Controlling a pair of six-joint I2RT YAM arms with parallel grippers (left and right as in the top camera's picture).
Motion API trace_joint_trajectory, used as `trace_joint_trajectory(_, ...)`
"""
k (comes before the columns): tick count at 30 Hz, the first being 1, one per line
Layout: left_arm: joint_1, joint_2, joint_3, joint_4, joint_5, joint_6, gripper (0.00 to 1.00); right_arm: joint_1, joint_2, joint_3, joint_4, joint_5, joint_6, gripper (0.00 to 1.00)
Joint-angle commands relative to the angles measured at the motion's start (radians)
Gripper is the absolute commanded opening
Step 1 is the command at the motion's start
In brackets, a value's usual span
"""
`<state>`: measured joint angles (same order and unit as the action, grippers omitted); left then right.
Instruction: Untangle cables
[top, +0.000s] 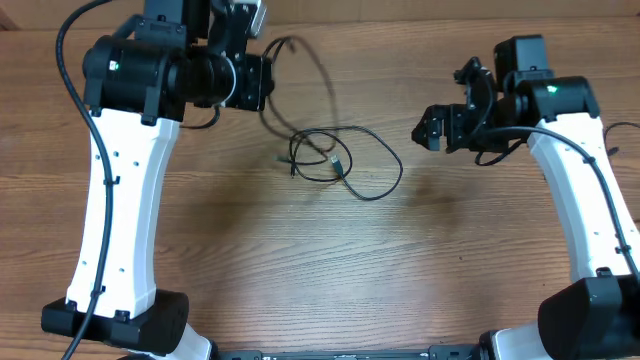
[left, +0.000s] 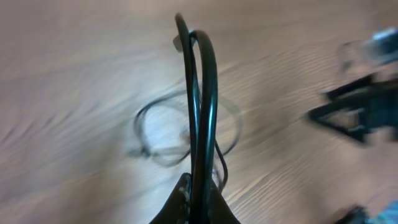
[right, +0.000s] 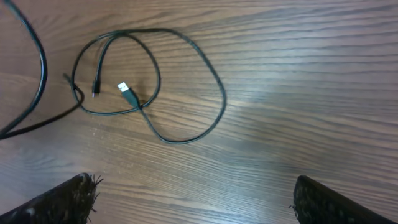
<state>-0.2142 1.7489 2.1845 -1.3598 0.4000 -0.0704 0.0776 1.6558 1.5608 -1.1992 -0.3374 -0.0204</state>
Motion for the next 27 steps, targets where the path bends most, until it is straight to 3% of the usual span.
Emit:
trace_joint_trajectory(1,0.001,-0.016,0.019,0.04,0.167,0.006,0.04,0.047,-0.021,-0.003,0.018,-0.067,-0.022,1.0)
trace_joint_trajectory(9,-0.01,0.006,-0.002,0.132,0.088,-0.045,0.04,0.158,-0.021,-0.003,0.063,-0.311,-0.248,1.0)
trace_joint_trajectory(18,-0.01,0.03,-0.002,0.138,-0.014,-0.069,0.04,0.205,-0.03,0.032,0.271,-0.264,-0.311,1.0)
trace_joint_trajectory(22,-0.01,0.03,-0.002,0.17,0.086,-0.114,0.04,0.237,-0.048,0.046,0.335,-0.415,-0.408,1.0)
trace_joint_trajectory(27,-0.01,0.03,-0.002,0.22,0.309,-0.148,0.04,0.304,-0.049,0.046,0.399,-0.422,-0.407,1.0)
